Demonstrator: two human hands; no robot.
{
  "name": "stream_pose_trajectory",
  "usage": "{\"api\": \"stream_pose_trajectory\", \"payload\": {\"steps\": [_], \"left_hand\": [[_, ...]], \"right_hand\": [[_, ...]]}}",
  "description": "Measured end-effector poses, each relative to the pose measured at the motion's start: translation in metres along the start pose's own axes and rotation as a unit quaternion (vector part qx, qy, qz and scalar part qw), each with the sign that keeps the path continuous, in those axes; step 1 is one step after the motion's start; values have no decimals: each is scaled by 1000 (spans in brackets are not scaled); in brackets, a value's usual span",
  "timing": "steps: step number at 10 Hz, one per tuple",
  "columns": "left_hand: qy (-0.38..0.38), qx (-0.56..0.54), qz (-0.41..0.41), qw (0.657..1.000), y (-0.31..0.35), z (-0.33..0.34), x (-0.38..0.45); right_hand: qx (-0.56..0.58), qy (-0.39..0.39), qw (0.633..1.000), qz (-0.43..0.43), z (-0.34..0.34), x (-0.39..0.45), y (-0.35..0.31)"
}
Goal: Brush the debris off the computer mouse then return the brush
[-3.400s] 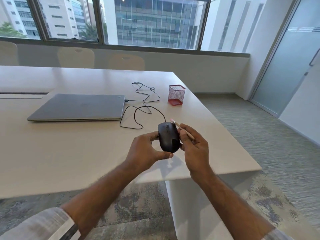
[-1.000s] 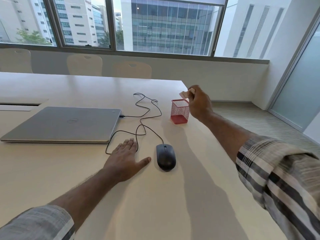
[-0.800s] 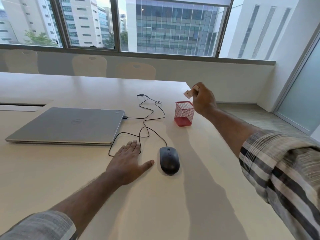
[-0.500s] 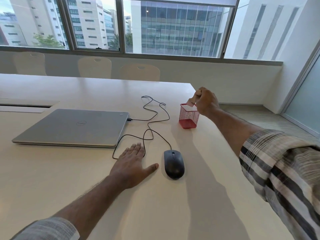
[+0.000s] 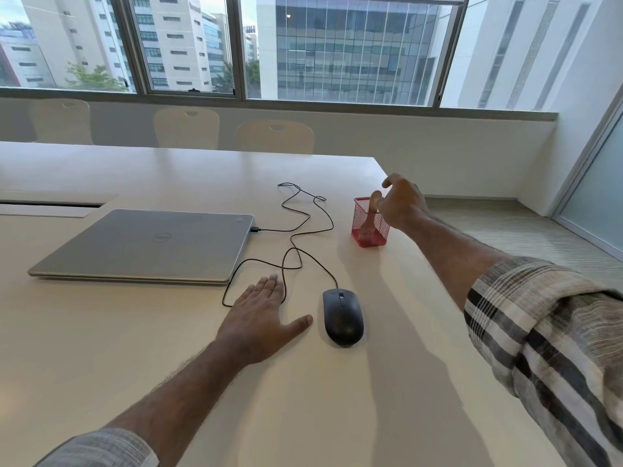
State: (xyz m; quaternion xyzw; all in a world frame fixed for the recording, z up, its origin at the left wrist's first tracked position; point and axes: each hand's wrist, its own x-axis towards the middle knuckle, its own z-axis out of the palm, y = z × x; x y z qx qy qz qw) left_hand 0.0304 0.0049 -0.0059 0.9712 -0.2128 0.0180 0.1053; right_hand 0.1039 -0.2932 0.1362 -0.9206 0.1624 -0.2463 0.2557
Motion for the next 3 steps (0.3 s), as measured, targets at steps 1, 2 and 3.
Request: {"api": "stream_pose_trajectory", "payload": {"steps": [1, 2, 3], "left_hand": [[-2, -7, 1, 1000, 1, -2, -1], [6, -19, -3, 1000, 2, -3, -2], [41, -32, -5, 999, 3, -4, -4]], "right_hand": [[-33, 38, 998, -30, -10, -13, 2], [-42, 92, 993, -59, -19, -32, 3], [-35, 115, 989, -90, -15, -60, 4]]}}
